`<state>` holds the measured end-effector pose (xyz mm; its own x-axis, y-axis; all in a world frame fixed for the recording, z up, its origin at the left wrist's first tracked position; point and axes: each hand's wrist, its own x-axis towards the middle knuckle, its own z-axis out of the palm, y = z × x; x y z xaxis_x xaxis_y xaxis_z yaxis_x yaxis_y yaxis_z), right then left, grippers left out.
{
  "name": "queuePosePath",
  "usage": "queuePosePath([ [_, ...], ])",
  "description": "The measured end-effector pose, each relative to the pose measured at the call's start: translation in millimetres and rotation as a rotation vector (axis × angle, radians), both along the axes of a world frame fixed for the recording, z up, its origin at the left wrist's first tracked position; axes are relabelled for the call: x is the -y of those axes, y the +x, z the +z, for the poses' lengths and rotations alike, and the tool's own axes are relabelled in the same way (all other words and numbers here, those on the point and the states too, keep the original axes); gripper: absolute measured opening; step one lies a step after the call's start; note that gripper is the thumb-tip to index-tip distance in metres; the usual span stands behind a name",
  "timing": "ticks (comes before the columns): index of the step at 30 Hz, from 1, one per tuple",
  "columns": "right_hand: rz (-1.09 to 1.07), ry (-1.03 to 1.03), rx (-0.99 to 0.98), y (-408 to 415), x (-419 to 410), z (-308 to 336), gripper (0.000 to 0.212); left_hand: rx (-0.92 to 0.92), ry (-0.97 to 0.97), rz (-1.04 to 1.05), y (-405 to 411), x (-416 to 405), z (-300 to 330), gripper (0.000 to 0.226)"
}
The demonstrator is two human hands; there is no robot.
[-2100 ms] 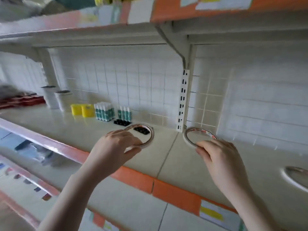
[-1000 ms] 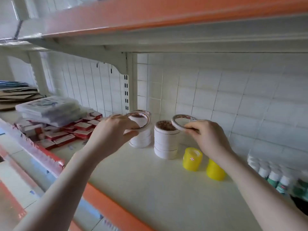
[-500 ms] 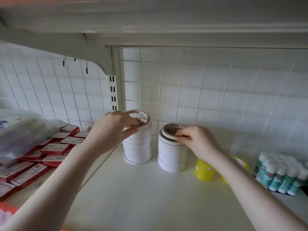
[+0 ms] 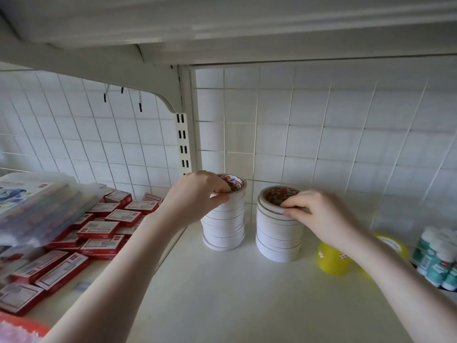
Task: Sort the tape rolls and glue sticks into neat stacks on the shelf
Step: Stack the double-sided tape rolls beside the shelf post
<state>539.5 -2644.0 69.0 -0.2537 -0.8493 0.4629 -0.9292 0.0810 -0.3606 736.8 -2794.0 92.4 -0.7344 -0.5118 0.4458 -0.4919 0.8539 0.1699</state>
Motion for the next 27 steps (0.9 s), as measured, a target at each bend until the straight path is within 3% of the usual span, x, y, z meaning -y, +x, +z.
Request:
queuePosePath([
  [16, 0.026, -0.007, 0.035, 3.7, 1.8, -2.0, 0.012, 0.011, 0.168, -0.126, 0.2, 10.4, 2.7, 0.016],
  [27, 0.011, -0.003, 0.049, 4.1, 2.1, -3.3, 0.014, 0.053, 0.191, -0.073, -3.2, 15.8, 5.1, 0.016],
])
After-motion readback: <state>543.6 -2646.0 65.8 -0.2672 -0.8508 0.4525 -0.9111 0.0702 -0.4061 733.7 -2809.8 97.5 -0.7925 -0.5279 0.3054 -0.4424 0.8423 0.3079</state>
